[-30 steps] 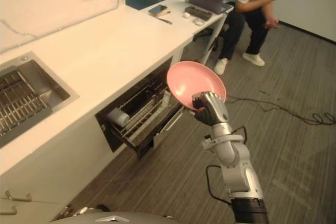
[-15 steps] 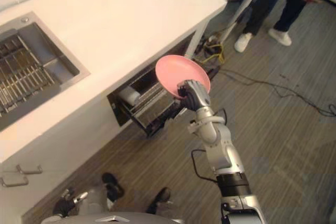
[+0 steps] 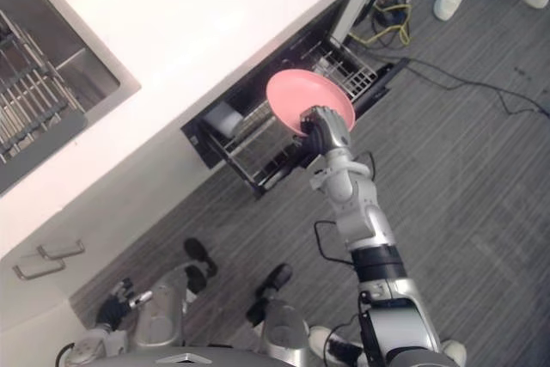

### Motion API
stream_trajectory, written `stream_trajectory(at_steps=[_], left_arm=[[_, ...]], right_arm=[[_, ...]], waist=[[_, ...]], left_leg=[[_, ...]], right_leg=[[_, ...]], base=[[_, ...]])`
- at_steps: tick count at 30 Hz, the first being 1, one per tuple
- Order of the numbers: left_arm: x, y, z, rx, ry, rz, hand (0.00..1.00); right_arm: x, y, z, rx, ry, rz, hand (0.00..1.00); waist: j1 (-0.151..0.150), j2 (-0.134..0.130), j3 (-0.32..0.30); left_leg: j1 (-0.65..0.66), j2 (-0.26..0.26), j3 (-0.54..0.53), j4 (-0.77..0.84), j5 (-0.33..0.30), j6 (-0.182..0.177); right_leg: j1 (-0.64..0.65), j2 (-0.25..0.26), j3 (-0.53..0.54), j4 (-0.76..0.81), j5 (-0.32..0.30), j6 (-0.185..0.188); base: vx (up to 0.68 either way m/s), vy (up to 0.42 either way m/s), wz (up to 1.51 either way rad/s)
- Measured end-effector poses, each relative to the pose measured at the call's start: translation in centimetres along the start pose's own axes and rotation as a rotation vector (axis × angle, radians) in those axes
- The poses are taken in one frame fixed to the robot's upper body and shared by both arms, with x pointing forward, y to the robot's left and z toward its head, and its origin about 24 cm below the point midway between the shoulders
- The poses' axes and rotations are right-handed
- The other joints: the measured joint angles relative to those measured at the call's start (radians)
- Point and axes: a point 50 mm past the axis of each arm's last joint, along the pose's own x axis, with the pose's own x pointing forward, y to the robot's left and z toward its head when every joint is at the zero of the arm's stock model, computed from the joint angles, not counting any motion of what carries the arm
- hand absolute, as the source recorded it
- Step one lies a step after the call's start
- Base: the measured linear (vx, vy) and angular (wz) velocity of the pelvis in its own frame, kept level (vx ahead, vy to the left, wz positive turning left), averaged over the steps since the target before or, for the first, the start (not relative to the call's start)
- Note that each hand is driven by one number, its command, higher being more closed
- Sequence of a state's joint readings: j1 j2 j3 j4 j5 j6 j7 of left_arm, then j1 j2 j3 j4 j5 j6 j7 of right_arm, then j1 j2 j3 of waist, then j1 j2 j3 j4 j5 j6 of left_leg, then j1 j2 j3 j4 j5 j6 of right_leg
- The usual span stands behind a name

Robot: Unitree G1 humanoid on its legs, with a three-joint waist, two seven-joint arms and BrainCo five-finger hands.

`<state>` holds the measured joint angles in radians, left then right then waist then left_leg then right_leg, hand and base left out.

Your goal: Walk over to the sink, pick up the cup, carry it to the dishwasher, place the cup inside the dishwasher, then close the dishwasher door

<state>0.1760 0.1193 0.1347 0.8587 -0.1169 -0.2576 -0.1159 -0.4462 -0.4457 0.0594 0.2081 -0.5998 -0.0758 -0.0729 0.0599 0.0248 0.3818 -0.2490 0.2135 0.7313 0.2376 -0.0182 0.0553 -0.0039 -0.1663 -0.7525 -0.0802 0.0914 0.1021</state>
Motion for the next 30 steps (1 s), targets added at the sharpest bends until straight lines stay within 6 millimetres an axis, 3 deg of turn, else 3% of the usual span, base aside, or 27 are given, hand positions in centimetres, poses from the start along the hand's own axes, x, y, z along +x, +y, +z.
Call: stream_trajectory(at_steps=[8, 12, 18, 19, 23, 24, 26, 30], left_arm=[[0.4, -0.9, 0.9, 0.012, -0.031, -0.038, 0.00], [0.8, -1.8, 1.5, 0.027, -0.048, -0.076, 0.00], [1.1, -2.9, 2.1, 0.026, -0.058, -0.126, 0.00], [1.2, -3.3, 2.2, 0.023, -0.058, -0.149, 0.00], [1.2, -4.0, 2.3, 0.007, -0.061, -0.175, 0.00], [1.2, -4.1, 2.3, 0.004, -0.057, -0.178, 0.00], [1.2, -4.9, 2.3, -0.009, -0.051, -0.211, 0.00], [1.3, -5.4, 2.4, -0.002, -0.050, -0.238, 0.00]], right_arm=[[2.4, -1.3, -0.3, 0.014, 0.016, 0.034, 1.00], [4.5, -2.8, -1.0, 0.036, 0.058, 0.070, 1.00], [6.3, -4.0, -2.1, 0.119, 0.145, 0.100, 1.00], [6.6, -4.6, -2.7, 0.135, 0.187, 0.095, 1.00], [7.2, -6.3, -3.8, 0.167, 0.279, 0.083, 1.00], [7.3, -6.5, -4.0, 0.171, 0.296, 0.086, 0.00], [7.2, -7.5, -5.0, 0.163, 0.361, 0.092, 0.00], [7.2, -8.5, -5.8, 0.175, 0.423, 0.083, 0.00]], waist=[[0.015, 0.041, 0.035], [0.032, 0.074, 0.057], [0.055, 0.117, 0.077], [0.064, 0.133, 0.085], [0.082, 0.154, 0.093], [0.084, 0.157, 0.094], [0.094, 0.182, 0.097], [0.102, 0.201, 0.096]], left_leg=[[-0.032, -0.022, -0.074, -0.034, 0.036, -0.005], [-0.048, -0.034, -0.113, -0.052, 0.058, -0.003], [-0.054, -0.062, -0.162, -0.104, 0.095, -0.003], [-0.055, -0.066, -0.170, -0.105, 0.097, -0.003], [-0.068, -0.091, -0.216, -0.139, 0.141, 0.001], [-0.068, -0.094, -0.218, -0.147, 0.147, 0.002], [-0.068, -0.096, -0.240, -0.154, 0.150, 0.001], [-0.069, -0.102, -0.260, -0.168, 0.156, -0.006]], right_leg=[[-0.031, -0.004, -0.010, 0.000, 0.009, -0.006], [-0.038, -0.006, -0.031, 0.000, 0.014, -0.008], [-0.052, -0.015, -0.052, 0.000, 0.024, -0.009], [-0.052, -0.019, -0.054, 0.000, 0.025, -0.008], [-0.072, -0.033, -0.060, 0.000, 0.035, -0.010], [-0.075, -0.034, -0.061, 0.001, 0.036, -0.010], [-0.077, -0.039, -0.073, 0.019, 0.034, -0.011], [-0.085, -0.046, -0.079, 0.036, 0.030, -0.011]], base=[[-0.04, 0.106, 0.03], [-0.05, 0.108, 0.16], [-0.04, 0.106, 0.07], [-0.04, 0.142, 0.05], [-0.04, 0.111, 0.07], [-0.04, 0.107, 0.04], [-0.04, 0.122, 0.08], [-0.04, 0.134, 0.06]])
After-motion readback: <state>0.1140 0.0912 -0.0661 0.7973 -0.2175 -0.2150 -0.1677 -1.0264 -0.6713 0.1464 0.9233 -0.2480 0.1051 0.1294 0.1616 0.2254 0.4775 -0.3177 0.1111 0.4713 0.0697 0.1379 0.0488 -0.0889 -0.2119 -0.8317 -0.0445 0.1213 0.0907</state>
